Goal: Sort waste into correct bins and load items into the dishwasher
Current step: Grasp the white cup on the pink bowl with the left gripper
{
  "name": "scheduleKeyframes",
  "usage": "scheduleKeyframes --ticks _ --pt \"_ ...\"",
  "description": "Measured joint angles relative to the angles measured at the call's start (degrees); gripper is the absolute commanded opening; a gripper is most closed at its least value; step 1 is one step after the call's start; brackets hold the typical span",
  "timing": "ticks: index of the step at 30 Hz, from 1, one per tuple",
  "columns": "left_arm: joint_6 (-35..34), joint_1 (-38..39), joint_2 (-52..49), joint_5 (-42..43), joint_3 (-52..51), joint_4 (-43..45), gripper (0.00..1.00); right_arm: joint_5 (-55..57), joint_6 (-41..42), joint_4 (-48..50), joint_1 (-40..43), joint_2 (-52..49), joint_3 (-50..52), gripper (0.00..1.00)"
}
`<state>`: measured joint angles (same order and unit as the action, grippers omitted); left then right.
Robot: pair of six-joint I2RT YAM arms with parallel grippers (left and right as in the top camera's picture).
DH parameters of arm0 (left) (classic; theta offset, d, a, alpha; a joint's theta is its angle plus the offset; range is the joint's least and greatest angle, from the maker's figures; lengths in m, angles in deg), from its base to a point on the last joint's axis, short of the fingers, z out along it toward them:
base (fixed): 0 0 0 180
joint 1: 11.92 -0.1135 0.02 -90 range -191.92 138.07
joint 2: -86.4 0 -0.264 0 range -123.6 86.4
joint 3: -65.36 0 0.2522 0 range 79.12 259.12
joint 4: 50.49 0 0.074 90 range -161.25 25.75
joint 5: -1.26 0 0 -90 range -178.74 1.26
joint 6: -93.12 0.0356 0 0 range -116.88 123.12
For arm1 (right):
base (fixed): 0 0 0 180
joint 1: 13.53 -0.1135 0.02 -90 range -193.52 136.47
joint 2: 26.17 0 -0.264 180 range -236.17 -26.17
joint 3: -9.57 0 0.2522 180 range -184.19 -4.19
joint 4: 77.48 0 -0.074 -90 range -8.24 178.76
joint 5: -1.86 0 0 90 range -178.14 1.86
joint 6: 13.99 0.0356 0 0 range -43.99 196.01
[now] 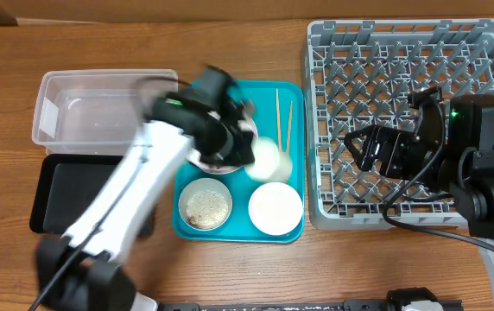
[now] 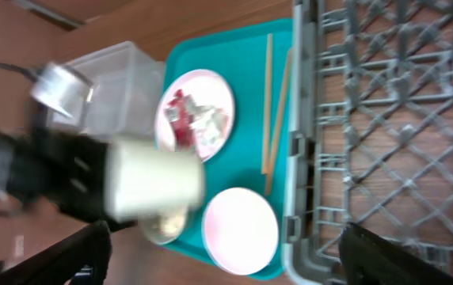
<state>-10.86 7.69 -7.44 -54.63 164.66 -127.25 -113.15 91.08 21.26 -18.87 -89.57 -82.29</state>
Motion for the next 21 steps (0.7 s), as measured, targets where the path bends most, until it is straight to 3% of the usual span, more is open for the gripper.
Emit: scheduleKeyframes --ticks 5,10,17,21 --pt "5.1 -11.0 1.9 25.2 1.4 1.3 0.04 -9.4 -4.3 3.6 -3.5 -1.4 0.0 0.95" --pt "8.5 -12.0 1.7 40.3 1.3 -0.8 0.04 -18.8 -7.3 13.7 -8.0 -3.4 0.1 0.97" --pt "10.1 -9.9 1.7 50.1 1.3 -1.1 0.04 -24.5 -8.3 22.7 -12.3 -5.2 0.1 0.94" --pt "10.2 -8.7 1.7 51.4 1.3 -1.2 0.04 -26.1 -8.4 26.2 -14.5 -6.8 0.1 0.75"
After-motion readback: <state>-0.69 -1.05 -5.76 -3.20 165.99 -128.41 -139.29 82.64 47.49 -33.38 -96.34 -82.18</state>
